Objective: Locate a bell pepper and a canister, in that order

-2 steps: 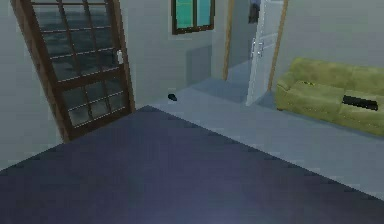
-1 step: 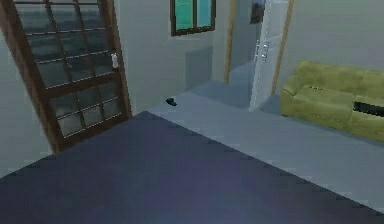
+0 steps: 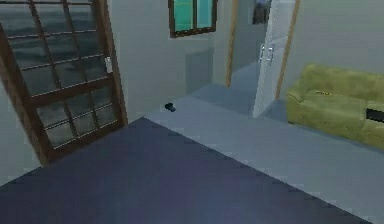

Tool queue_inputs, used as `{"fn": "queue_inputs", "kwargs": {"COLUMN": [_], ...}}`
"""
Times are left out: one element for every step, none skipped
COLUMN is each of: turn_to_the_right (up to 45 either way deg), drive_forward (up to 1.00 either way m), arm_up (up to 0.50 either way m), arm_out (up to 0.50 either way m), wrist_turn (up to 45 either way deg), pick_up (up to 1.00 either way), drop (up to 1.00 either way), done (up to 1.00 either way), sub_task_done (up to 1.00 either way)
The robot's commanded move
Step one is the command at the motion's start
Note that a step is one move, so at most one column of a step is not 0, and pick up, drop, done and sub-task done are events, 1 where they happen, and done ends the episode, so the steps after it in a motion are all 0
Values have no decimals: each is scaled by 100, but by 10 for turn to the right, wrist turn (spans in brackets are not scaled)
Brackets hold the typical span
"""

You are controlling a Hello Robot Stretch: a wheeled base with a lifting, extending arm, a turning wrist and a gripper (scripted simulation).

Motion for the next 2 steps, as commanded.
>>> {"fn": "queue_inputs", "kwargs": {"turn_to_the_right": [30, 0], "drive_forward": [0, 100], "arm_up": [0, 0], "arm_out": [0, 0], "wrist_turn": [0, 0], "pick_up": [0, 0], "drop": [0, 0], "done": [0, 0], "sub_task_done": [0, 0]}}
